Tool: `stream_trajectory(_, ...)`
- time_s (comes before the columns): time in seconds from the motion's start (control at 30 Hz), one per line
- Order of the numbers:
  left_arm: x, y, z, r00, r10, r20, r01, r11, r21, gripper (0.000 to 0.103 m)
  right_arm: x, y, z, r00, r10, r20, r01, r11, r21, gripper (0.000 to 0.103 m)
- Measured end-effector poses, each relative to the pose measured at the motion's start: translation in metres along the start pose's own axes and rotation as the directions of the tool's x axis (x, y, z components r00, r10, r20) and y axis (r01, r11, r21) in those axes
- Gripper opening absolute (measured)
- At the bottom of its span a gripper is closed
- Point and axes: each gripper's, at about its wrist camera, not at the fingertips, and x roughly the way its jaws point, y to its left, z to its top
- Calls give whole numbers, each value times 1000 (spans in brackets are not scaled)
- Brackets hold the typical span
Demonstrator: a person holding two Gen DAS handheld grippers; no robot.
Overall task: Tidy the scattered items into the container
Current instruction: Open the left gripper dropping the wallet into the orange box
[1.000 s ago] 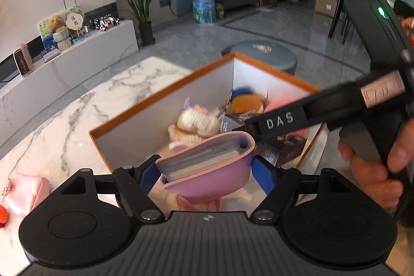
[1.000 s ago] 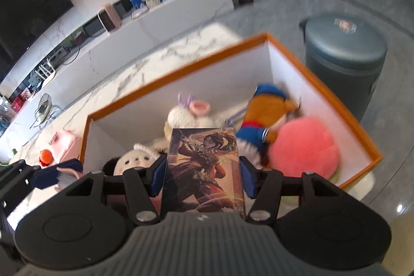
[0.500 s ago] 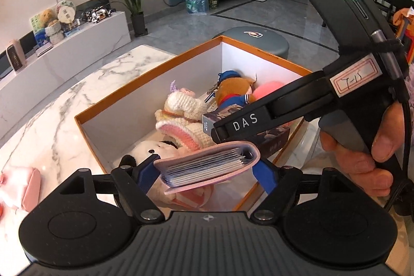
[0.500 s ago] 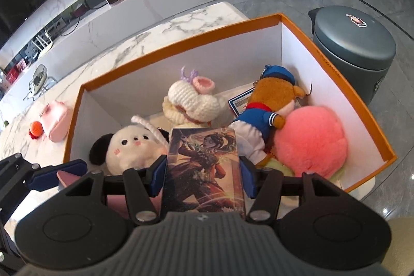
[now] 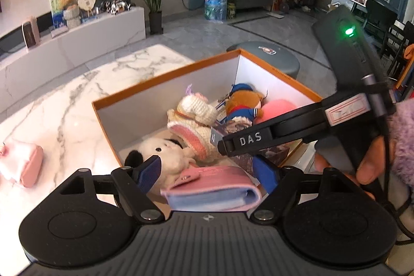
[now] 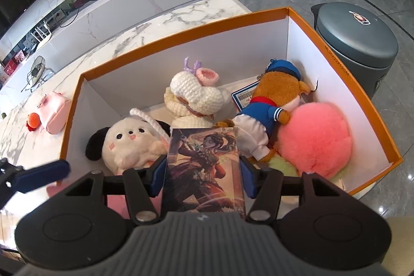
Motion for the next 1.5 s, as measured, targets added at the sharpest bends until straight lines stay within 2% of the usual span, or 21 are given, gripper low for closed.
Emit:
stream_trajectory(0.07, -4, -1, -1, 1000, 2, 11, -2, 1000, 27, 86, 1, 0, 0, 1000, -3, -1, 3, 1000, 0, 60)
stream_trajectory(0.13, -5, -3, -3, 1000, 17, 8, -18, 998, 58, 67, 0, 0, 0, 1000, -1, 0, 1, 1000, 4, 60)
stream_trajectory(0.2, -4, -3, -4, 1000, 14, -6, -13, 997, 74, 54, 0, -1, 0, 1000, 1, 2, -1, 1000, 10, 60)
stream_trajectory(0.23, -4, -2, -5, 1000, 6, -4, -6, 997, 71, 52, 0, -1, 0, 1000, 3, 3, -3, 1000, 13, 60)
stream_trajectory(0.37, 1, 2, -5, 1000, -6, -11, 6, 998, 61, 51, 2, -1, 1, 1000, -3, 1, 3, 1000, 19, 60)
stream_trajectory(0.57, 16, 4, -2, 997, 72, -42, -67, 991, 112, 49, 2, -2, 1, 1000, -7, 5, 7, 1000, 23, 60)
stream_trajectory(0.63, 16, 5, -2, 996, 73, -43, -67, 990, 127, 47, 2, -2, 1, 1000, -10, 7, 9, 1000, 24, 60)
stream_trajectory(0.77, 7, 15, -3, 999, 28, -41, -25, 997, 74, 47, 2, -2, 1, 1000, -12, 8, 12, 1000, 24, 60)
stream_trajectory(0.87, -2, 23, -1, 997, -66, -42, 66, 998, -2, 47, 1, -3, 1, 1000, -12, 11, 12, 1000, 26, 60)
stream_trajectory(0.93, -4, 21, 1, 994, -98, -55, 98, 995, -2, 47, 1, -2, 1, 1000, -13, 13, 12, 1000, 28, 60)
stream_trajectory(1.03, -2, 10, -1, 997, -37, -61, 42, 995, 86, 47, -1, -5, 0, 1000, 0, 26, -1, 999, 45, 60)
stream_trajectory(1.3, 7, 2, -1, 997, 21, -69, -9, 988, 157, 48, -6, -6, -1, 998, 12, 61, -16, 998, 64, 60)
stream_trajectory(1.37, 12, 2, -1, 994, 84, -71, -70, 981, 182, 48, -8, -7, -1, 997, 20, 69, -25, 997, 74, 60)
stream_trajectory(1.43, 18, 4, -3, 983, 165, -79, -145, 966, 215, 48, -10, -9, -1, 996, 23, 85, -30, 996, 86, 60)
stream_trajectory(1.5, 17, 10, -4, 985, 150, -84, -131, 971, 198, 45, -11, -9, -2, 995, 31, 95, -40, 995, 91, 60)
